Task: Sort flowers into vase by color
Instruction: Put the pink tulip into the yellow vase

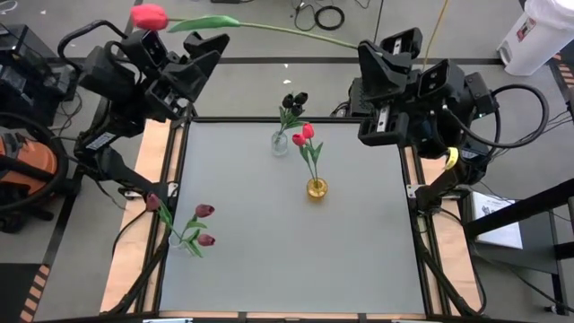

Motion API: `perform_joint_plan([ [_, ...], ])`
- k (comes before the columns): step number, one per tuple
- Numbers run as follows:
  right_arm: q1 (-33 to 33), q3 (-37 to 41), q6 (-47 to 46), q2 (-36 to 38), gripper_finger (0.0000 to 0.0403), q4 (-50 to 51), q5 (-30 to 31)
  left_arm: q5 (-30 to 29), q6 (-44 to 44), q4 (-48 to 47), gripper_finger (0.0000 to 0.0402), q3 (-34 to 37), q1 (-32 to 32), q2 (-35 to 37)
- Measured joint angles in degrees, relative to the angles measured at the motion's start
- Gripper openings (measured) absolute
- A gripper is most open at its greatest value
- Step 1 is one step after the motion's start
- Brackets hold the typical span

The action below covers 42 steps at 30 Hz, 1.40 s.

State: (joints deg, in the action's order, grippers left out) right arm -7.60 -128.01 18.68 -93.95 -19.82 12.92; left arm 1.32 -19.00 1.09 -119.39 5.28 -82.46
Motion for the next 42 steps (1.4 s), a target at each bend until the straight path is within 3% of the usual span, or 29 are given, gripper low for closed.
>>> perform_joint_plan([
  [32, 0.02, -0.02, -1.97, -2.08, 0.0000, 1.99, 0.56, -7.80, 6.29, 7.55, 0.0258, 0.00, 0.00, -0.02],
  [36, 0.02, -0.02, -1.97, -2.08, 0.0000, 2.41, 0.57, -7.85, 6.29, 7.55, 0.0219, -0.01, 0.00, -0.02],
  [42, 0.02, -0.02, -1.97, -2.08, 0.0000, 2.59, 0.61, -7.83, 6.27, 7.44, 0.0114, -0.01, 0.00, -0.02],
])
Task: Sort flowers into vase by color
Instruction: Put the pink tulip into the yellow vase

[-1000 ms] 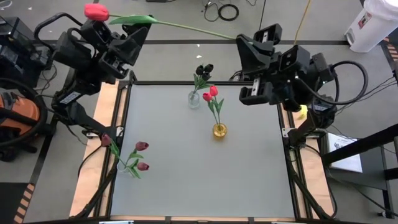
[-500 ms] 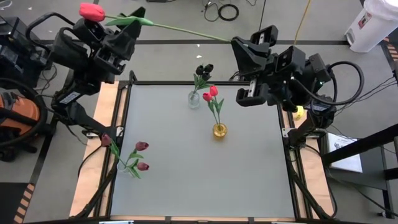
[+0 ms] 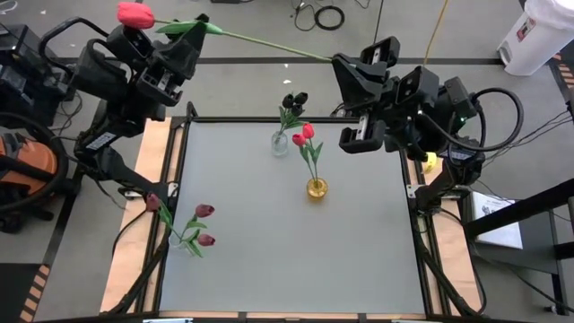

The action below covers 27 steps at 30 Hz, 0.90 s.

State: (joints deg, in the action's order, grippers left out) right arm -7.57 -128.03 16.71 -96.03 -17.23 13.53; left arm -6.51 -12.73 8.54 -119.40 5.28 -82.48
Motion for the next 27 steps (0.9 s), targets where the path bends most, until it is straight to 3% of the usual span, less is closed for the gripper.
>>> perform_joint_plan([
  [6, 0.00, 0.00, 0.02, 0.00, 0.0000, 0.82, 0.08, 0.26, 0.02, 0.06, 0.0015, -0.01, 0.00, 0.00],
  [20, -0.02, 0.00, -2.50, 0.02, 0.0008, 2.69, 1.79, 0.39, 1.58, 0.15, 0.0005, -0.01, 0.00, 0.05],
  [27, -0.37, 0.07, -3.45, 0.59, 0.0093, 9.36, 3.34, 1.76, 3.16, -0.32, 0.0005, -0.01, -0.02, 0.36],
])
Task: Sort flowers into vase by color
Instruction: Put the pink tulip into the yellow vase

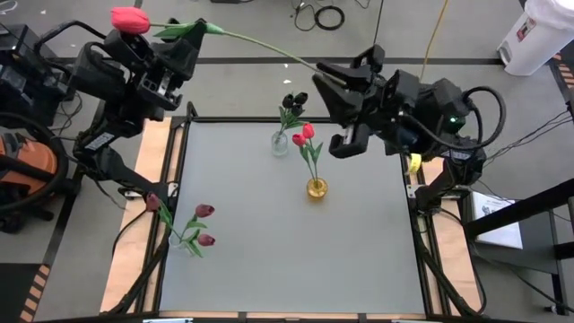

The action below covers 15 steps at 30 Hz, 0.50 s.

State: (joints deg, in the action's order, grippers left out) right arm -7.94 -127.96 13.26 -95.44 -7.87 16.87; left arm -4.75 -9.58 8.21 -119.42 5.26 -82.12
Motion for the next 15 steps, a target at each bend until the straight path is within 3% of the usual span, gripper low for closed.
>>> perform_joint_plan([
  [7, -0.97, -0.02, 0.23, 2.56, 0.0190, 7.49, 6.82, 0.17, 1.80, -2.49, 0.0005, 0.00, -0.03, 1.62],
  [15, -2.12, -0.04, -2.79, 6.45, 0.0244, 20.05, 9.08, 0.00, 4.26, -16.99, 0.0005, 0.00, -0.03, 3.21],
])
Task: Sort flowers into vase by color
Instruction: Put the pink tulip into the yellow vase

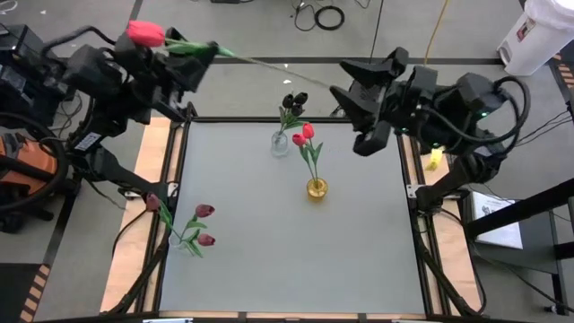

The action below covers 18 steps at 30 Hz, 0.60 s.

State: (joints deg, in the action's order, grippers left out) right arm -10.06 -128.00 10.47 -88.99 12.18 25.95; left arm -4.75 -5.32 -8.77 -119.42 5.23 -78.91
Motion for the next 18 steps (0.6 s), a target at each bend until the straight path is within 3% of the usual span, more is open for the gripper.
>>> perform_joint_plan([
  [8, -1.36, -0.01, -7.90, 3.15, 0.0251, 17.42, 3.07, -0.18, -0.08, -15.39, 0.0004, 0.00, 0.00, 0.02],
  [18, -1.37, 0.00, -23.30, 2.73, 0.0251, 36.06, 0.40, 0.15, -0.32, -29.92, 0.0004, 0.02, -4.26, -0.49],
])
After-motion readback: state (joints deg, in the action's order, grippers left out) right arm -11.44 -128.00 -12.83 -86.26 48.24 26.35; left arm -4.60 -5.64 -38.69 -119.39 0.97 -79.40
